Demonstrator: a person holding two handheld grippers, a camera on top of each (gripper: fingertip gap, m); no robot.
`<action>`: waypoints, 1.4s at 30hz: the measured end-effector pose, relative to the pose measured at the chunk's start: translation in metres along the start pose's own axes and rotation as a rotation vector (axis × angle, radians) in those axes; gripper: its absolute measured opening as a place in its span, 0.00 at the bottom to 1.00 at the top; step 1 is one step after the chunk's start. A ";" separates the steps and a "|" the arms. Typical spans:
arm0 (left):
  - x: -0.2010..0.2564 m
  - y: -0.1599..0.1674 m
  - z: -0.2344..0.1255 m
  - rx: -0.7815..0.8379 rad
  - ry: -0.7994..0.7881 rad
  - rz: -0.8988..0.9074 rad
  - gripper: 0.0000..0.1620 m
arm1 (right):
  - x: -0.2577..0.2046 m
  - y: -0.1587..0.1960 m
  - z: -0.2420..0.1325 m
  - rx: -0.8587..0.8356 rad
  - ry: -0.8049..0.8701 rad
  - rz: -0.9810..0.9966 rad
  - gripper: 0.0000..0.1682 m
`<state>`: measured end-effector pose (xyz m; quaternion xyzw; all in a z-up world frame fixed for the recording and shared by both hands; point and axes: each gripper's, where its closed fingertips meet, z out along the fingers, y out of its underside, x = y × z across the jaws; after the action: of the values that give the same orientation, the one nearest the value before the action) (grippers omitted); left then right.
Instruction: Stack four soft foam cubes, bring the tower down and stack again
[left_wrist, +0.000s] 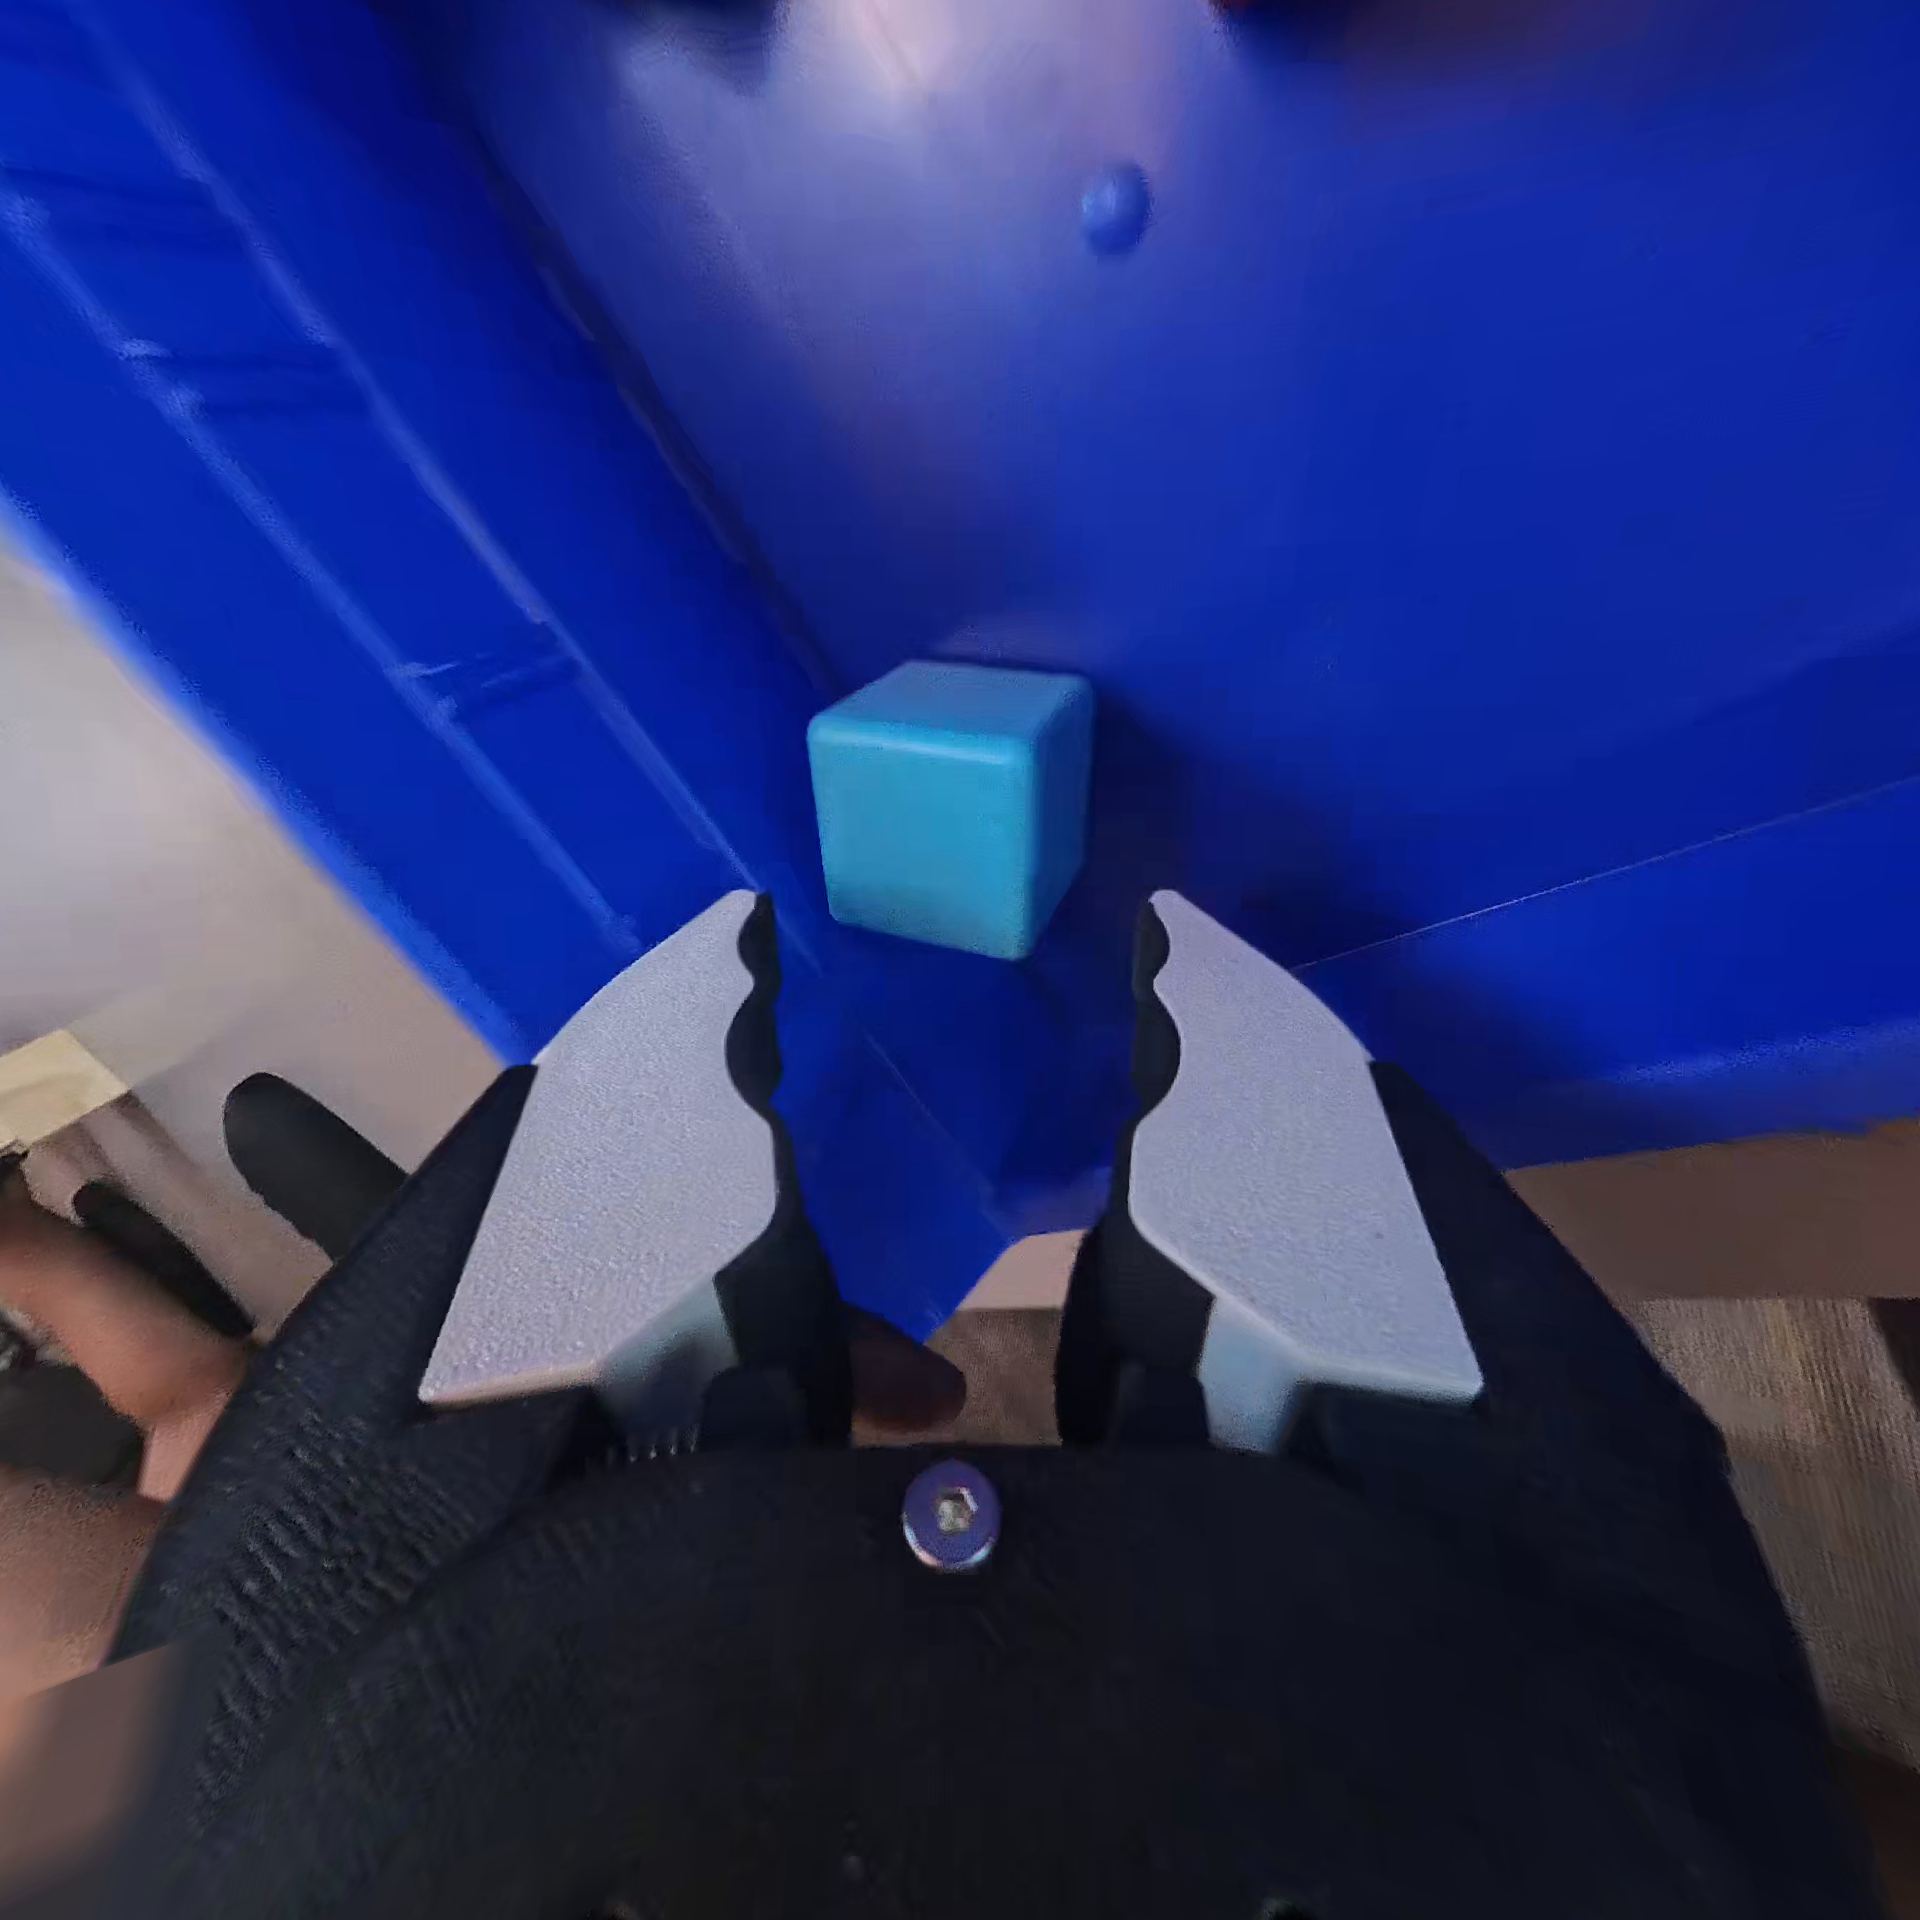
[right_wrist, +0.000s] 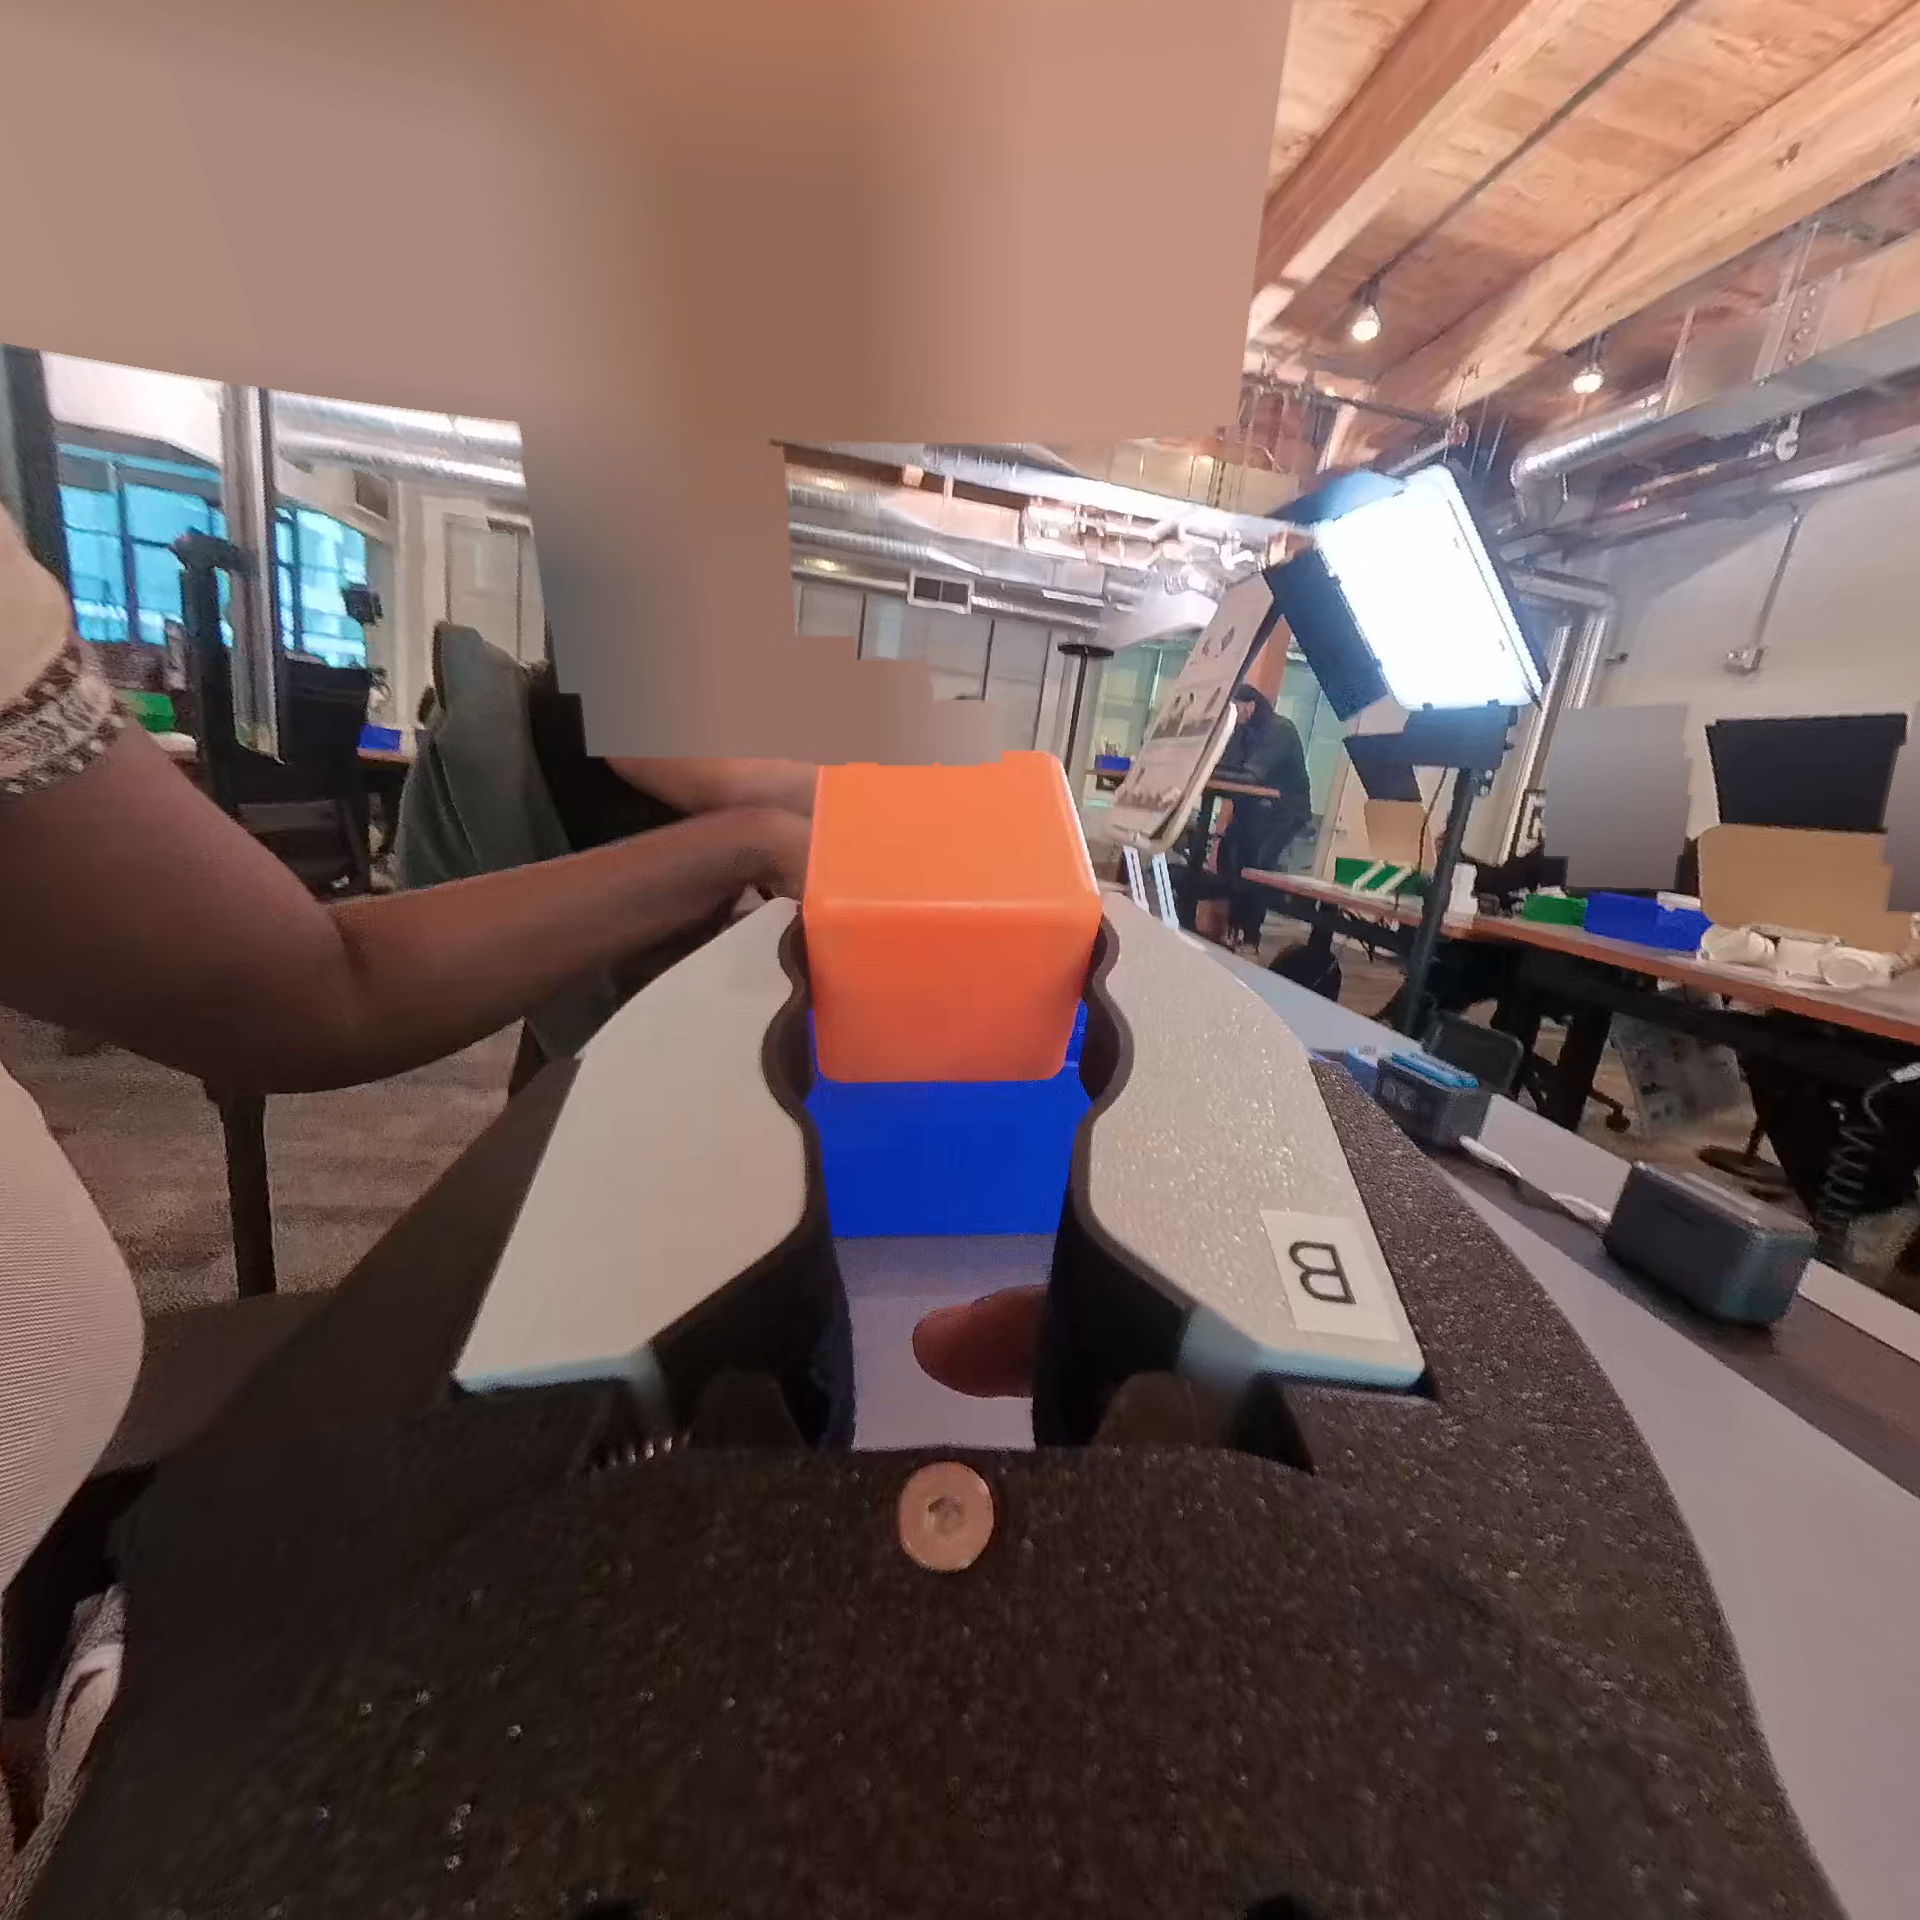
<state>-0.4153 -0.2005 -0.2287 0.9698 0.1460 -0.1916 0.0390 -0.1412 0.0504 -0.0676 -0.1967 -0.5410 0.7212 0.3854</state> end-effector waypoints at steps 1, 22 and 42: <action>0.003 -0.009 -0.013 0.091 -0.014 -0.024 0.43 | 0.001 0.005 0.002 -0.027 0.008 -0.006 0.29; 0.257 -0.130 -0.206 1.415 -0.120 1.076 0.33 | -0.057 0.059 0.017 -0.305 -0.476 0.981 0.29; 0.078 -0.039 -0.009 0.150 0.189 0.608 0.32 | 0.022 0.034 -0.076 -0.476 0.166 0.357 0.55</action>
<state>-0.3545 -0.1407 -0.2512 0.9826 -0.1616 -0.0906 0.0092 -0.1136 0.1109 -0.1219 -0.4316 -0.6185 0.6119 0.2383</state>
